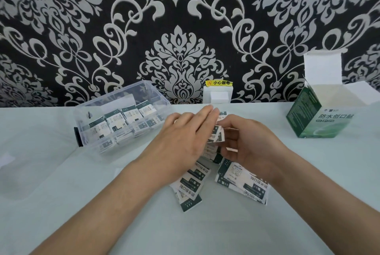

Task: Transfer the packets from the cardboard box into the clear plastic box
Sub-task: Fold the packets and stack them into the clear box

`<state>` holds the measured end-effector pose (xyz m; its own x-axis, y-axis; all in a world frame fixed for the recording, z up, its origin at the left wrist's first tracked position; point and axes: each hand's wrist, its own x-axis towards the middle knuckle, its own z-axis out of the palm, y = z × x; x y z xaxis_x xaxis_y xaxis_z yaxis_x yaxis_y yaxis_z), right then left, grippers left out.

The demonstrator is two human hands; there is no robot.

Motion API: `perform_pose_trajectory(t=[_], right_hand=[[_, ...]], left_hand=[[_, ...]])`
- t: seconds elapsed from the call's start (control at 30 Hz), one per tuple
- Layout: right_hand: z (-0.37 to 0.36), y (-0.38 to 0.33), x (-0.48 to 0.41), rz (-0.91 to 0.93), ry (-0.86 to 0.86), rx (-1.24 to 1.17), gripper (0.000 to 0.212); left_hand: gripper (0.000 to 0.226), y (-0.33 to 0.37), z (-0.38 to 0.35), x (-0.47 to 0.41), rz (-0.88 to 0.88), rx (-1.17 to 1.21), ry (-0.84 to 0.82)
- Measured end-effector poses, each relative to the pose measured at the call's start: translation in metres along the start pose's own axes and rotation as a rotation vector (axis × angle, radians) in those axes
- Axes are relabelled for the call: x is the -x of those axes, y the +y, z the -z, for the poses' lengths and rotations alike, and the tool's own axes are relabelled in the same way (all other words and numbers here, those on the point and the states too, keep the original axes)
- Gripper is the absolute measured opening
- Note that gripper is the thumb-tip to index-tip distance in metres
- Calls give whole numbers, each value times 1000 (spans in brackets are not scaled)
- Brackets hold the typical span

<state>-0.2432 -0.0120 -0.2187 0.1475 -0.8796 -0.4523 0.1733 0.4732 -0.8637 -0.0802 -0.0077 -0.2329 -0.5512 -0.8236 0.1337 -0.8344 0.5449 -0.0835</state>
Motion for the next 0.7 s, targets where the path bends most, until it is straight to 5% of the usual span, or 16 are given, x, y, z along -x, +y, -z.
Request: perform_pose_trajectory(t=[0.2,0.37,0.53,0.63,0.7], right_hand=[[5,-6,0,8,-105,260,23],[9,-12,5,147,-316,198,25],[9,-14,5,147,-254,241,25],[9,-13,5,174,-190,351,16],[8,-11,5,188,-117,454,14]], left_hand=[[63,0,7,-2,53,-5,-6],[73,4,11,-1,18,192,-61],[71,-13,31,8,156,614,-159],[57,-31,46,20,191,564,-85],[50,-37,50,31,170,350,-198]])
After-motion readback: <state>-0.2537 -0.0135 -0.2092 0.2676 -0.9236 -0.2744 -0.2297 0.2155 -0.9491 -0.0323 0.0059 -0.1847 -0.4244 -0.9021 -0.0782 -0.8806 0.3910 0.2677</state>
